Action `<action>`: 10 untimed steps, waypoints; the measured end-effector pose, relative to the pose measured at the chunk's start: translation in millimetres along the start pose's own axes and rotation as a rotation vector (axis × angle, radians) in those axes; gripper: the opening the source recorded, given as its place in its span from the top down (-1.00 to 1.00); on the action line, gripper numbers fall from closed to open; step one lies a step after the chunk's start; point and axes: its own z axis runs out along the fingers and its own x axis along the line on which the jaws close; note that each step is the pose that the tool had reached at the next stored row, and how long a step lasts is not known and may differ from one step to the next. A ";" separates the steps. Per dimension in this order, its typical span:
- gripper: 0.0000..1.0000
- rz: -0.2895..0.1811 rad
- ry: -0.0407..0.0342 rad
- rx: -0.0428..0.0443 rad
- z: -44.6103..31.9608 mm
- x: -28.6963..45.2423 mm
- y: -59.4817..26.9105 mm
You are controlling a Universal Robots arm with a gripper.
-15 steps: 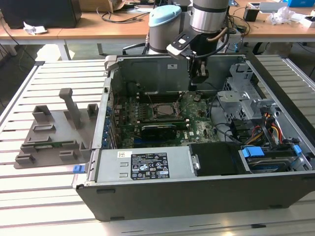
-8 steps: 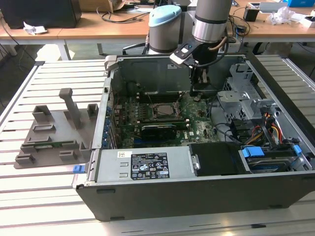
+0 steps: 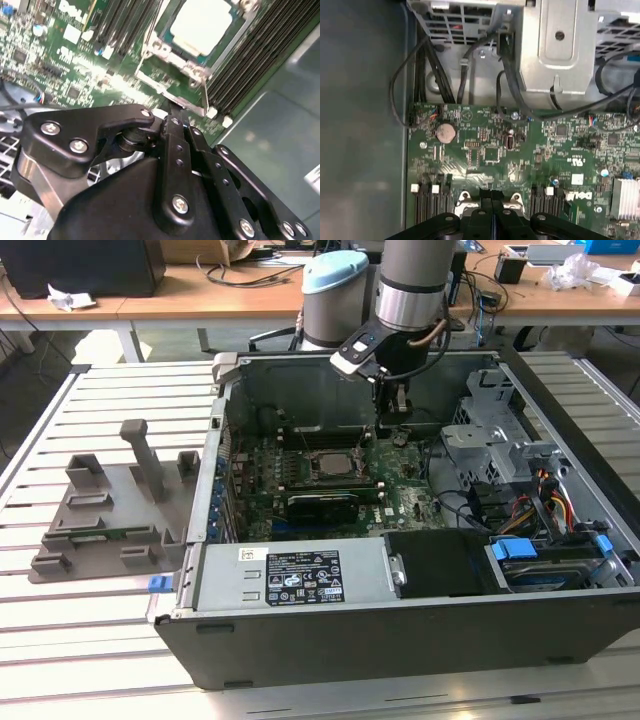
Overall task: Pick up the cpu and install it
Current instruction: 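Close the cpu cover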
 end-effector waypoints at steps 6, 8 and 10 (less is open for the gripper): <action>0.79 0.000 0.0002 -0.0005 1.5 0.7 -19.8; 0.79 0.000 0.0000 -0.0004 3.0 0.9 -23.0; 0.79 0.000 0.0001 -0.0005 7.1 1.2 -27.0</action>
